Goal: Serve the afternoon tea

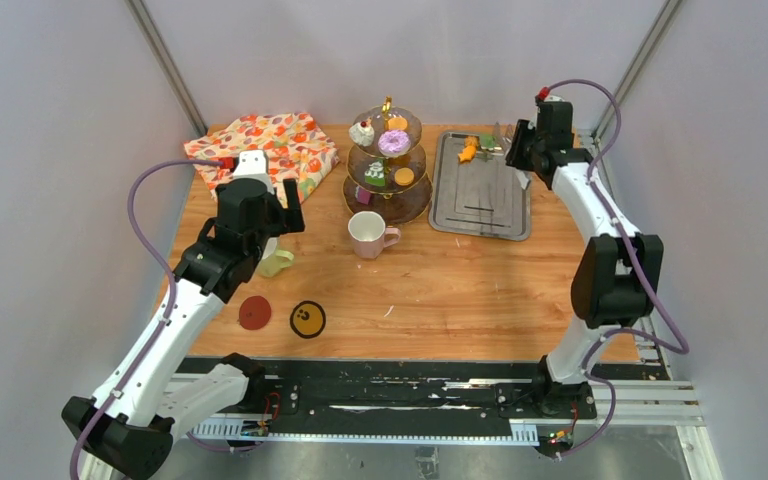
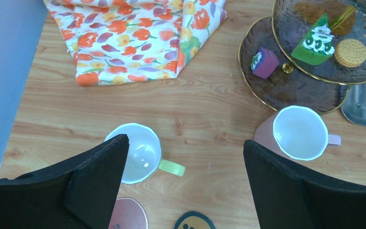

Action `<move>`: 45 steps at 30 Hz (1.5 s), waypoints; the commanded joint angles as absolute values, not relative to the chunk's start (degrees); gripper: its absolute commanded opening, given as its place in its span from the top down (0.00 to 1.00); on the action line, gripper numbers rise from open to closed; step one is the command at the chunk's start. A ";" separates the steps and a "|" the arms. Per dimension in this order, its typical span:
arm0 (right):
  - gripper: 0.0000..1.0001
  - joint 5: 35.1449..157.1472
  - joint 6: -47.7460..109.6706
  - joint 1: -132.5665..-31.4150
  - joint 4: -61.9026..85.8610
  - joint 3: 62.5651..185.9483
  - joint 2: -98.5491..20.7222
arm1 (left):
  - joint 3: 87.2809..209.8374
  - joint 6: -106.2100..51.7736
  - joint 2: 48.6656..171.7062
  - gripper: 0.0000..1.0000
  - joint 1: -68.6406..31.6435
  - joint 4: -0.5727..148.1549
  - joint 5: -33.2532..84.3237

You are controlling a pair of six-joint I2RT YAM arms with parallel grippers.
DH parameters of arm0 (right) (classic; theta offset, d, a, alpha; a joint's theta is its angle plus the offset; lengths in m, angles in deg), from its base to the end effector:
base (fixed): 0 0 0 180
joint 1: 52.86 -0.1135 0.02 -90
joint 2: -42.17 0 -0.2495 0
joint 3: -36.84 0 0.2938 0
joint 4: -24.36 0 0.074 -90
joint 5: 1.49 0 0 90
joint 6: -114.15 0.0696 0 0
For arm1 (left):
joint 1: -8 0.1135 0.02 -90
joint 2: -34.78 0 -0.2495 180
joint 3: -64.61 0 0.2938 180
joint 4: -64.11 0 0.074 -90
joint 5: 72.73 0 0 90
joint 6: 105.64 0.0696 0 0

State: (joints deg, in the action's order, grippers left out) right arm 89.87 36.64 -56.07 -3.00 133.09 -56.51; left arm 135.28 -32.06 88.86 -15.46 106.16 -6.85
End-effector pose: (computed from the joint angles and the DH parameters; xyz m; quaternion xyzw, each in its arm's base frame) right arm 0.4750 0.0283 0.2764 0.0640 0.8627 0.0787 0.4954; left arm 0.2676 -0.0851 0.3403 -0.0606 0.8322 -0.0120 0.5511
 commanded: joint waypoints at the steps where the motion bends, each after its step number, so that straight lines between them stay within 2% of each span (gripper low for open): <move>1: 0.64 88.81 38.23 -54.93 -2.09 141.09 -63.67 | 137.16 -30.86 88.63 0.05 -15.57 104.97 -9.02; 8: 0.68 90.38 40.36 -54.72 -0.12 148.90 -74.29 | 136.17 -31.11 88.29 0.05 -15.60 104.99 -10.66; 12: 0.71 91.33 41.06 -54.74 -0.85 147.61 -74.97 | 136.16 -30.30 87.55 0.05 -15.61 104.99 -12.01; 26: 0.73 95.68 42.73 -54.71 -0.95 116.78 -49.65 | 136.69 -29.70 88.04 0.05 -15.63 105.43 -11.17; 32: 0.70 91.54 41.33 -54.50 -0.08 110.25 -38.94 | 136.46 -30.02 86.84 0.05 -15.59 106.04 -11.57; 45: 0.62 95.15 39.32 -52.71 -1.11 120.88 -47.41 | 135.68 -31.01 85.39 0.05 -15.56 106.96 -10.44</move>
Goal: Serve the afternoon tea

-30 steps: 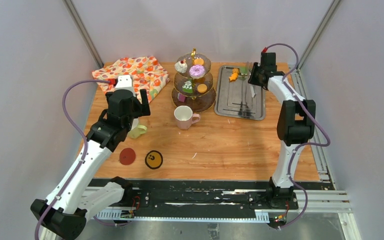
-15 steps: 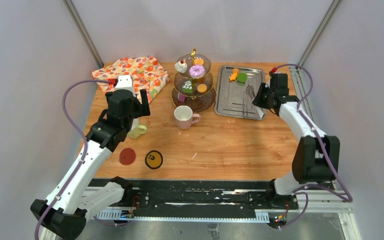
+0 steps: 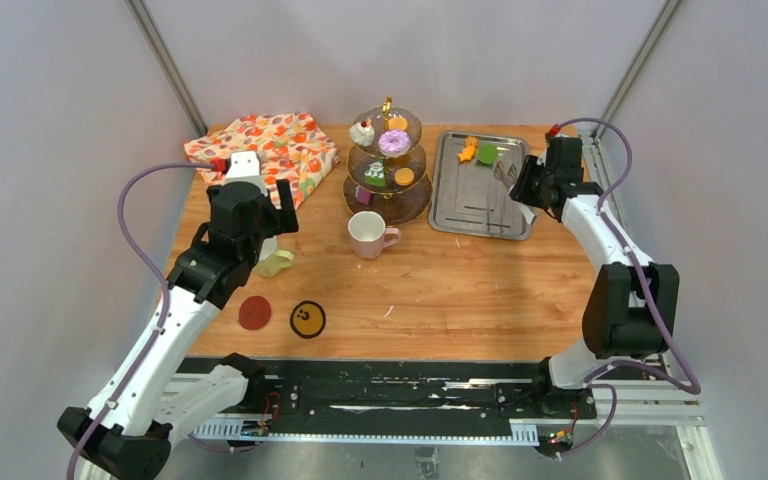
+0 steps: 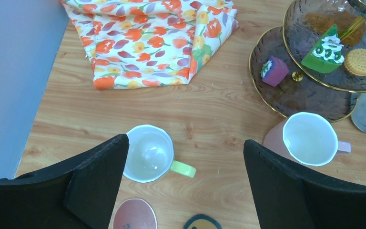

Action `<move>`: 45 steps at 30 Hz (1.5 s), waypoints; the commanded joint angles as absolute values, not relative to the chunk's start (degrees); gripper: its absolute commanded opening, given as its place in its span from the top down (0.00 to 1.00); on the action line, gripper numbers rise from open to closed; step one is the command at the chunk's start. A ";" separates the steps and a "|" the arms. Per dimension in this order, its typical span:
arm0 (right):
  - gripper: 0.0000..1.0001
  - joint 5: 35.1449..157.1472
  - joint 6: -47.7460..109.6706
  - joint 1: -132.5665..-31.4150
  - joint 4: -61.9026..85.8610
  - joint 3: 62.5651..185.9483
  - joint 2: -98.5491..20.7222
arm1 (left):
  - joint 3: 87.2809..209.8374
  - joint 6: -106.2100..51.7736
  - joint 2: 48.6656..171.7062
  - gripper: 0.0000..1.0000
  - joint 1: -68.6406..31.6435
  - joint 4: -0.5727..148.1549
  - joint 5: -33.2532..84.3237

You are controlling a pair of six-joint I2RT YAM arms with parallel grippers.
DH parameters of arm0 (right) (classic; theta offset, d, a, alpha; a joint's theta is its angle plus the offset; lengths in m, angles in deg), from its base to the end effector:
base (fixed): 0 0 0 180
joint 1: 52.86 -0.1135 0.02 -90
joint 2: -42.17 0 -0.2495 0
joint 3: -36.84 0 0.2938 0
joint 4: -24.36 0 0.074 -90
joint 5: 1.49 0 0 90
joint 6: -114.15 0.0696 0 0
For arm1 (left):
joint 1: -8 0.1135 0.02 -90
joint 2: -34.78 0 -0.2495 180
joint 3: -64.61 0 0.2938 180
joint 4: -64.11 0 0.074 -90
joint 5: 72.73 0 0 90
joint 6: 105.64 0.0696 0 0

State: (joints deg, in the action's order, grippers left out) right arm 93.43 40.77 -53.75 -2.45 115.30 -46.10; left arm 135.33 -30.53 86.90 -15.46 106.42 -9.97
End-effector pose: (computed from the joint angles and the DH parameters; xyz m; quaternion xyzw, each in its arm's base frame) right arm 0.4169 0.0124 0.2273 0.1030 0.8869 0.1062 0.4377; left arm 0.2601 -0.0781 0.3495 -0.0676 0.8211 0.0117 0.5667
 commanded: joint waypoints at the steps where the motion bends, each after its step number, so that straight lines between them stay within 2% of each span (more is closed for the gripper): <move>1: 0.61 95.39 38.88 -52.58 -1.24 122.03 -48.04 | 135.65 -30.97 85.17 0.05 -15.59 107.08 -10.68; 13: 0.61 107.48 32.29 -47.97 -6.12 135.79 -59.76 | 136.10 -29.94 87.37 0.05 -15.62 106.48 -11.31; 25: 0.56 112.30 24.20 -45.55 -8.08 139.07 -64.55 | 136.51 -29.18 89.51 0.05 -15.58 105.16 -12.69; 37: 0.56 112.25 20.37 -45.31 -11.03 143.44 -70.63 | 135.63 -29.36 89.77 0.05 -15.62 104.11 -11.86; 45: 0.60 113.47 22.72 -45.39 -9.43 144.69 -73.95 | 135.50 -29.04 89.86 0.05 -15.59 104.35 -10.87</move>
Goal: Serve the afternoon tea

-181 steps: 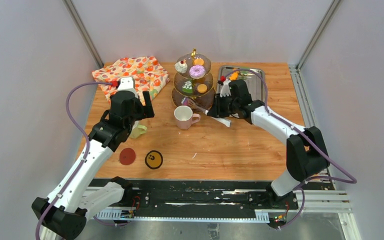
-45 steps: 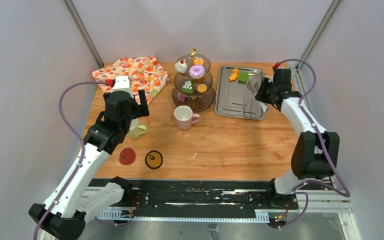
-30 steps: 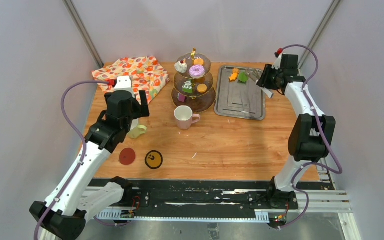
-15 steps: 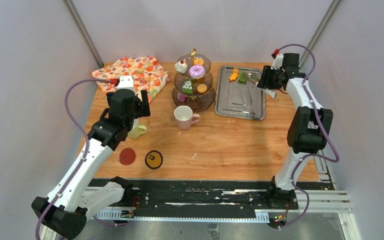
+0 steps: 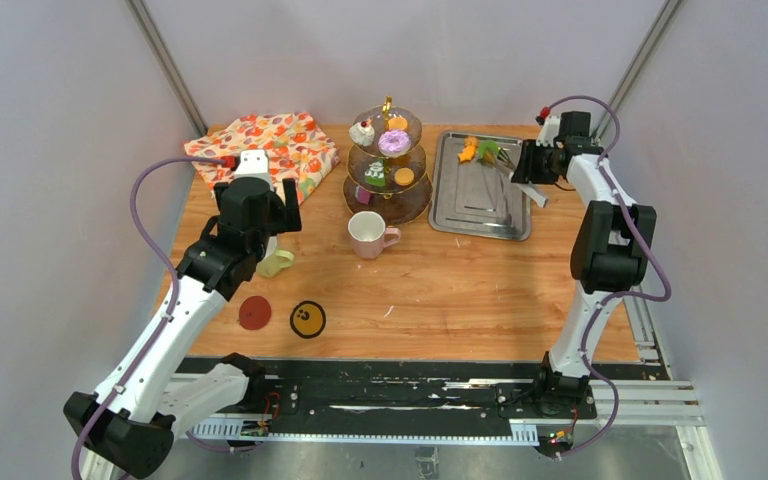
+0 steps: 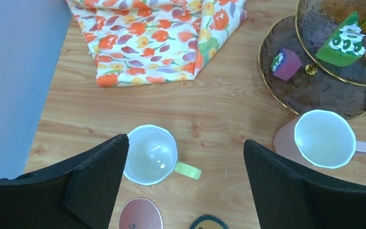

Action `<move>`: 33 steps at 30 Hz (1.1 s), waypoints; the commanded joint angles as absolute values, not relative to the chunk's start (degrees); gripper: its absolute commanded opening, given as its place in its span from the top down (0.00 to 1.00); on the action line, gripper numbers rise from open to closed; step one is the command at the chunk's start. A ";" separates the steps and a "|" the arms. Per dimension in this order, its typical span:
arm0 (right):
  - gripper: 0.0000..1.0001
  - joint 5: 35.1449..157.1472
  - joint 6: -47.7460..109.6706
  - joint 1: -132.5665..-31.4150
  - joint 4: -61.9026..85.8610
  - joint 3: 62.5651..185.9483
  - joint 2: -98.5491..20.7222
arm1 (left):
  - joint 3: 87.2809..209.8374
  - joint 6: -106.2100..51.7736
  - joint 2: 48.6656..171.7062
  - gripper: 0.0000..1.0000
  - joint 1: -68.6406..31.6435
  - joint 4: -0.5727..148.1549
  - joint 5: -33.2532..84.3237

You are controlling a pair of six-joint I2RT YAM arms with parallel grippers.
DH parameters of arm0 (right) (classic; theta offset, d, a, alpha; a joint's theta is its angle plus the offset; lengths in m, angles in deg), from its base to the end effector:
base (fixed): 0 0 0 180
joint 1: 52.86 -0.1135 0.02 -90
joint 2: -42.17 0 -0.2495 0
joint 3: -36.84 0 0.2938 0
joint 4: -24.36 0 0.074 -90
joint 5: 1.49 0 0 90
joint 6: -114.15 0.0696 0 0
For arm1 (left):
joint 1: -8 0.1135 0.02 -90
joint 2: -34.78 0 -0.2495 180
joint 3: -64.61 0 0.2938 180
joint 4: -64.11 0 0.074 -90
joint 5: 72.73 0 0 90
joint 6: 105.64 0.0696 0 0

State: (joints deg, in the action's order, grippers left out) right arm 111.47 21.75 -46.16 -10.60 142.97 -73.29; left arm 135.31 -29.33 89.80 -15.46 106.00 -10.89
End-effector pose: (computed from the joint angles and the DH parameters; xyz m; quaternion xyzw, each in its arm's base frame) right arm 0.5157 -0.0332 0.1947 -0.0434 0.9053 0.1526 0.3940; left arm 0.2711 -0.0818 0.3375 -0.0579 0.8315 0.0325 0.5516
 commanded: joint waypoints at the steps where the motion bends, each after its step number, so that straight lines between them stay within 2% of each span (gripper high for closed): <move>1: 0.60 113.54 22.82 -45.39 -8.96 144.47 -73.86 | 135.52 -28.96 89.88 0.05 -15.58 104.37 -10.85; 4: 0.64 113.40 22.68 -45.39 -7.93 143.50 -73.58 | 135.84 -28.61 89.89 0.05 -15.57 104.61 -11.08; 8: 0.87 113.66 22.56 -45.41 -8.69 142.97 -73.48 | 135.97 -28.16 89.65 0.05 -15.61 105.11 -12.08; 12: 0.99 114.41 23.84 -45.39 -8.68 140.65 -71.77 | 135.85 -28.10 89.07 0.05 -15.55 105.34 -11.95; 16: 0.99 115.89 29.55 -45.50 -9.19 137.31 -66.01 | 135.93 -29.00 88.80 0.05 -15.55 105.49 -10.81; 23: 0.99 112.28 37.54 -48.50 -5.19 119.23 -48.55 | 135.31 -30.06 86.47 0.05 -15.57 105.50 -8.86; 27: 0.99 111.37 39.85 -52.88 -5.58 112.31 -39.00 | 134.32 -32.17 86.14 0.05 -15.60 104.64 -7.76; 33: 0.99 108.89 42.07 -61.45 -6.10 108.12 -33.66 | 134.34 -33.54 85.36 0.05 -15.57 105.41 -5.35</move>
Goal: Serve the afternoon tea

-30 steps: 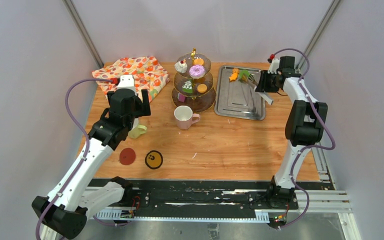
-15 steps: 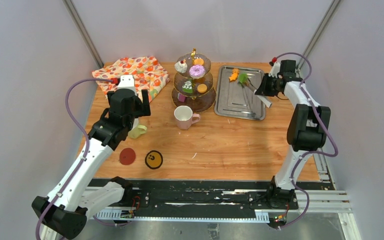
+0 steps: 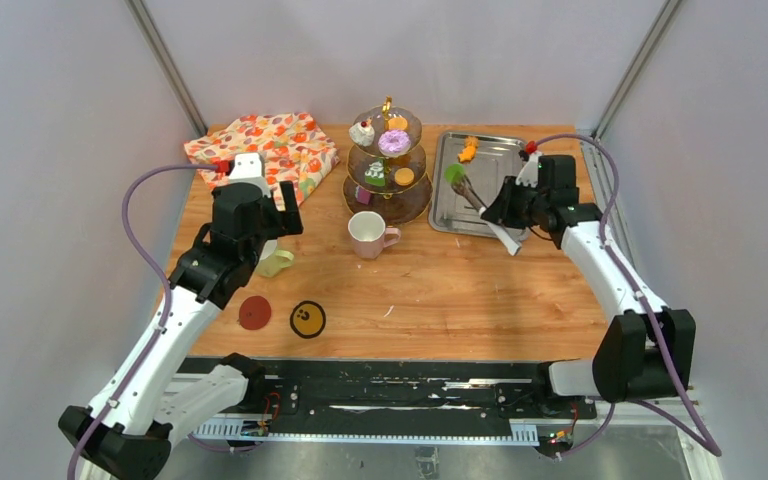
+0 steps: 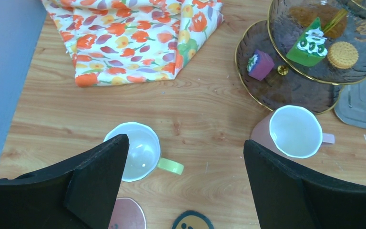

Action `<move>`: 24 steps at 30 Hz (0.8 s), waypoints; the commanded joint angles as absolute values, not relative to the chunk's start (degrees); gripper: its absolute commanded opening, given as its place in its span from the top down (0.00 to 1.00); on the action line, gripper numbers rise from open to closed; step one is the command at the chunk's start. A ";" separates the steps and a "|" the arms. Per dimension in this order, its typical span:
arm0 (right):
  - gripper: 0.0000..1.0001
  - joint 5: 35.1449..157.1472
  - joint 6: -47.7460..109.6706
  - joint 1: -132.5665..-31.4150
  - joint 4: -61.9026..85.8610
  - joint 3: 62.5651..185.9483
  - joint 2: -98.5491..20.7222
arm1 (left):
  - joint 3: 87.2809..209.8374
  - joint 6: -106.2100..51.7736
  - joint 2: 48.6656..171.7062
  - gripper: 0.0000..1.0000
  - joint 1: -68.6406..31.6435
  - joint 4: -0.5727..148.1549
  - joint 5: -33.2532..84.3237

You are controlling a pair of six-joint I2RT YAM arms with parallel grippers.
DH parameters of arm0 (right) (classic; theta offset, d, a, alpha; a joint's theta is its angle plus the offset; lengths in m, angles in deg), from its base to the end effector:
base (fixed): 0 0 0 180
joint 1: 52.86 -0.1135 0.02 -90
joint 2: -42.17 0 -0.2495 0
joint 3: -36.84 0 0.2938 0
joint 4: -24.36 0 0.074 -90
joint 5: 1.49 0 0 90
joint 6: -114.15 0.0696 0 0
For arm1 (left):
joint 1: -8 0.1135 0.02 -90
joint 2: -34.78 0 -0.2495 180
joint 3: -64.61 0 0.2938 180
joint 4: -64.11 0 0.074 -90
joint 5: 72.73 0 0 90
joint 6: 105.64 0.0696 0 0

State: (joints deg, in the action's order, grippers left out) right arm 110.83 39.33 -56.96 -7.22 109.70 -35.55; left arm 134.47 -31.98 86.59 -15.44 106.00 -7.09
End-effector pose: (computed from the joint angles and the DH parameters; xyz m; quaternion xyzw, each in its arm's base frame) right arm 0.3682 0.0529 0.2502 -0.0022 0.8802 0.2444 0.4069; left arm 0.2598 -0.0814 0.3451 -0.0642 0.8246 -0.0153 0.5618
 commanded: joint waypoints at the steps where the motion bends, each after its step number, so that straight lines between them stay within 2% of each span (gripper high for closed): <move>1: 0.99 108.03 42.15 -62.83 -6.07 107.88 -33.59 | 134.51 -33.50 84.98 0.05 -15.61 105.75 -5.36; 12: 0.99 109.08 41.46 -73.46 -5.06 113.30 -41.64 | 134.28 -33.43 79.54 0.05 -15.56 108.97 -7.12; 18: 0.99 101.63 40.37 -79.03 -6.64 117.97 -47.18 | 134.36 -33.32 77.58 0.05 -15.62 109.97 -7.07; 24: 0.99 89.22 36.18 -85.88 -8.06 121.14 -51.67 | 134.66 -32.61 76.87 0.05 -15.63 111.41 -7.14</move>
State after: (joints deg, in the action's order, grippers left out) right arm 98.29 39.72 -81.79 -7.50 118.23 -49.84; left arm 134.47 -33.03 77.76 -15.44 110.16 -6.36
